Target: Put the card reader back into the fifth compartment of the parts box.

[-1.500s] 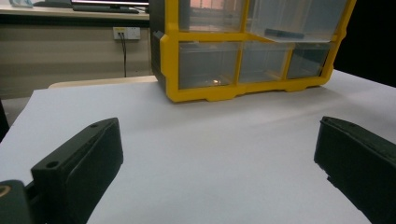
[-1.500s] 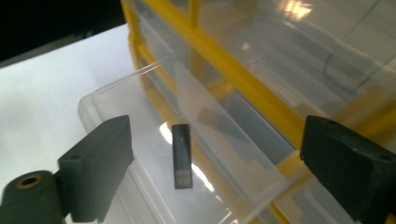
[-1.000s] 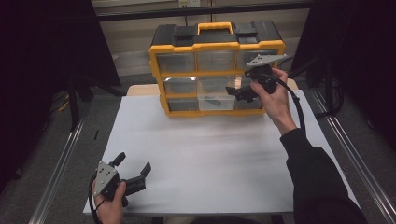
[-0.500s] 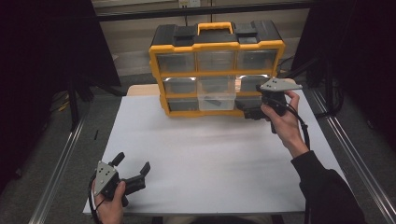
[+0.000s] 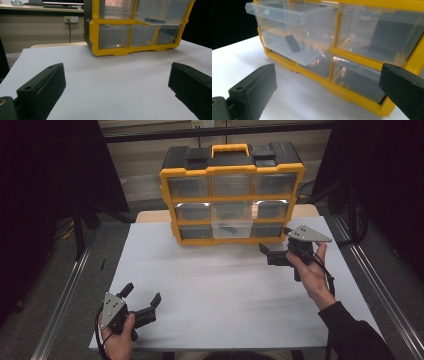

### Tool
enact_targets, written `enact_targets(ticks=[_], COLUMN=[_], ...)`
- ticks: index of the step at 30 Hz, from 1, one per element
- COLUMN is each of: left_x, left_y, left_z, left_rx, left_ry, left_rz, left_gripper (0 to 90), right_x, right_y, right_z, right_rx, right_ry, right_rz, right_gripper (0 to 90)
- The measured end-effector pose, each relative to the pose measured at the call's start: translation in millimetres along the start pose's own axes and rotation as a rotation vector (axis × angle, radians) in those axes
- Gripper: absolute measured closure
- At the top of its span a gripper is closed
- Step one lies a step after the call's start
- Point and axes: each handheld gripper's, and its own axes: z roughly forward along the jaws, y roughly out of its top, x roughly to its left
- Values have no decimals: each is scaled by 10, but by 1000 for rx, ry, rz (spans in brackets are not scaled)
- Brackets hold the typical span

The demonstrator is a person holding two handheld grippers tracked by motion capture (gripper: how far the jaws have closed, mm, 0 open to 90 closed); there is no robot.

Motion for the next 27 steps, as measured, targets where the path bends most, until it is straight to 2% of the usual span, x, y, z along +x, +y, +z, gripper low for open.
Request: enact_targets(ticks=[3, 8, 12, 19, 27], left_x=[-1, -5, -6, -7, -15], left_y=[0, 1, 2, 5, 4], left_z=[-1, -9, -18, -47, -70], left_rx=[1, -1, -3, -3, -9], left_ry=[3, 2, 7, 15, 47], left_rz=[2, -5, -3, 9, 5], left_gripper=[12, 13, 13, 13, 13], right_x=[23, 43, 3, -10, -59], right_y=[-110, -299, -418, -590, -779], right_z=[-74, -191, -305, -494, -718], right_rx=[-40, -36, -35, -50, -45], right_ry=[-11, -23, -63, -111, -156], right_rz=[15, 13, 34, 42, 63], right_gripper=[13, 14, 16, 18, 18])
